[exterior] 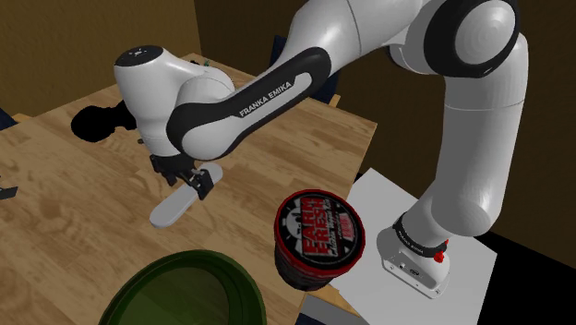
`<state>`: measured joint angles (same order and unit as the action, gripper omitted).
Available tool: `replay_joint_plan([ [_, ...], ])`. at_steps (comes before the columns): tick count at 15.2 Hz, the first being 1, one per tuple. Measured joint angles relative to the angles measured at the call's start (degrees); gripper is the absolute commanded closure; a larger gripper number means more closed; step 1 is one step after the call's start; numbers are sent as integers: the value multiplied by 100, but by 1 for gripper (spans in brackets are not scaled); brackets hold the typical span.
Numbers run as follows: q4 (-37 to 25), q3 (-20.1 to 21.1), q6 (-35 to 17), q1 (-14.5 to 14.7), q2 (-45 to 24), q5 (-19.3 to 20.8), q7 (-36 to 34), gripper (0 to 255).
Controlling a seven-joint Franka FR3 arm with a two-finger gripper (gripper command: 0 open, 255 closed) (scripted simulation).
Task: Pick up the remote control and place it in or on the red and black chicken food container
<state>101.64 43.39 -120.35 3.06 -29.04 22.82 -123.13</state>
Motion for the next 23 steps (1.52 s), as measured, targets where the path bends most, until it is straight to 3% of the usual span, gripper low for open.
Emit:
replay_joint_plan([
  [5,11,-10,-26,7,-17,16,-10,0],
  [6,11,-10,-26,7,-17,16,-10,255],
  [16,11,-12,-27,6,-17,16,-10,255],
  [23,-175,115,325,-63,198,-174,105,255],
])
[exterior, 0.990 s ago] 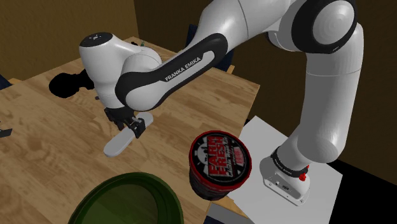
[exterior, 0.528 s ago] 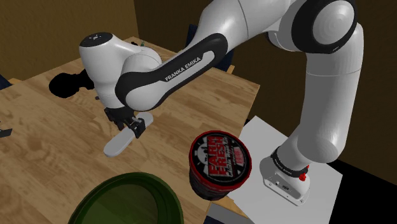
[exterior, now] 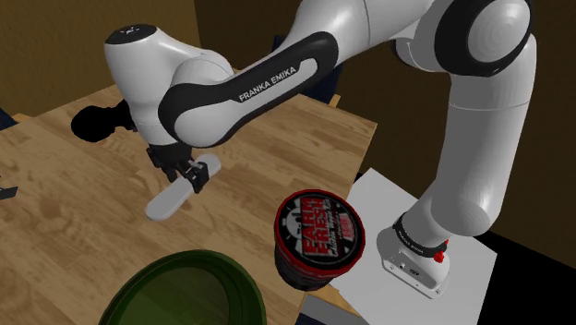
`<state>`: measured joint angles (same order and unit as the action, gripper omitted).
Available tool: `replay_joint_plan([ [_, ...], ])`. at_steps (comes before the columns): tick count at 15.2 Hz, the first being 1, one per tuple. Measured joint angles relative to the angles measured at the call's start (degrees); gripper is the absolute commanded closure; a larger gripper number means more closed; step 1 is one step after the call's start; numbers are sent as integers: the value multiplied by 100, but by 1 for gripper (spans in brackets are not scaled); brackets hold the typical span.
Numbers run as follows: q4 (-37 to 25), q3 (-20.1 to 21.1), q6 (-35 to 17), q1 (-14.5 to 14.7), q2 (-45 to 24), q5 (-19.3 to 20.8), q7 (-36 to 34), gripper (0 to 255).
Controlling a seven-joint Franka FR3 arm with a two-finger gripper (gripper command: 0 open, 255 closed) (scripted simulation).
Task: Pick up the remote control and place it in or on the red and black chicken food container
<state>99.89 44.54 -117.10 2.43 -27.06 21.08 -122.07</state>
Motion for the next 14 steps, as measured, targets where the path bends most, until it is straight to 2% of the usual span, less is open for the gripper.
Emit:
replay_joint_plan([
  [14,-623,202,887,-71,370,-341,214,255],
])
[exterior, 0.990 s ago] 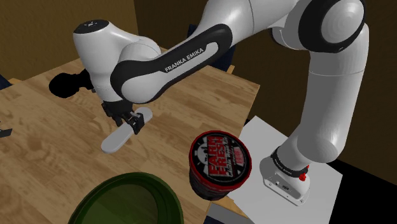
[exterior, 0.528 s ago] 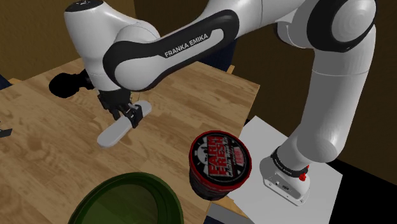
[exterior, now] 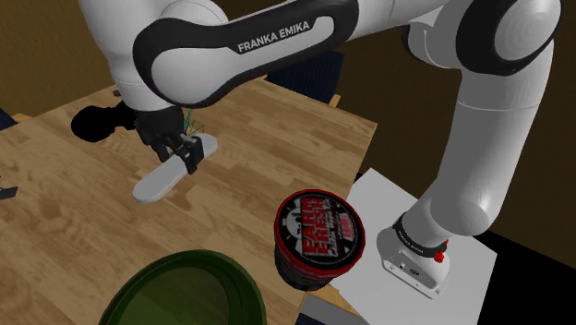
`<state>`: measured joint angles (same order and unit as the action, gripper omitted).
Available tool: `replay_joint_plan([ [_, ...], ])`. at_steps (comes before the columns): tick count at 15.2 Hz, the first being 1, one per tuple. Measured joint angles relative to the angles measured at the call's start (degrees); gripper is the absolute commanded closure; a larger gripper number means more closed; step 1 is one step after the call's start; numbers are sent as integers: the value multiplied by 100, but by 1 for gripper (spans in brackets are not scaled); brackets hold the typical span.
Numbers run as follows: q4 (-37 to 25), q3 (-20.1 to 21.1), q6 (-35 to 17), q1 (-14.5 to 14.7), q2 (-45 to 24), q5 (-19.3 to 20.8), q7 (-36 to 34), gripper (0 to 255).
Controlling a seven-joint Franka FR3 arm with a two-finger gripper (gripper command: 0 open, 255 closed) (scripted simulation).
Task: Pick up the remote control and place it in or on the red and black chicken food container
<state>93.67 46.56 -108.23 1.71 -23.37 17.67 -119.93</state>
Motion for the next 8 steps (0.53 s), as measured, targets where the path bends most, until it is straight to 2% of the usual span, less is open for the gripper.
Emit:
replay_joint_plan([
  [8,-448,70,547,-11,150,-137,111,255],
])
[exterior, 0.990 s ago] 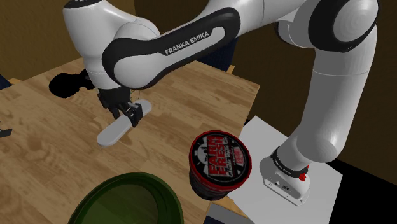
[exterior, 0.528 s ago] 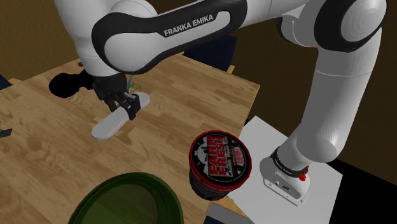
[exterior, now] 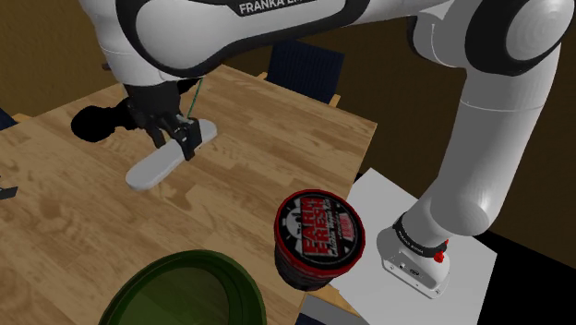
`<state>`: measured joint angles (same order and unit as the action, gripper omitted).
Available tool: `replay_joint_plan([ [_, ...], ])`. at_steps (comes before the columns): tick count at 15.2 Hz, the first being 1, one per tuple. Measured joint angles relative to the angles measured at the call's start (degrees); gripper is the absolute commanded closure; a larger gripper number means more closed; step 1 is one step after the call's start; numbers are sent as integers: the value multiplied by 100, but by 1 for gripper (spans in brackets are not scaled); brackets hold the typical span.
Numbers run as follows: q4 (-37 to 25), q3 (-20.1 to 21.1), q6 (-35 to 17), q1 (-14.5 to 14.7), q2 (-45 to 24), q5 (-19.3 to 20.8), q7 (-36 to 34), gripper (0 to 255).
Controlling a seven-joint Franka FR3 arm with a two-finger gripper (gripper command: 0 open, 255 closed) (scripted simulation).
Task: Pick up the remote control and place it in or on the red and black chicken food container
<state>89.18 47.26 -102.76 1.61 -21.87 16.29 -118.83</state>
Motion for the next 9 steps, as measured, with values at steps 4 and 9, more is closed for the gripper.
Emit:
replay_joint_plan([
  [4,-268,21,278,39,24,-29,21,255],
  [9,-702,32,686,119,5,-30,50,255],
])
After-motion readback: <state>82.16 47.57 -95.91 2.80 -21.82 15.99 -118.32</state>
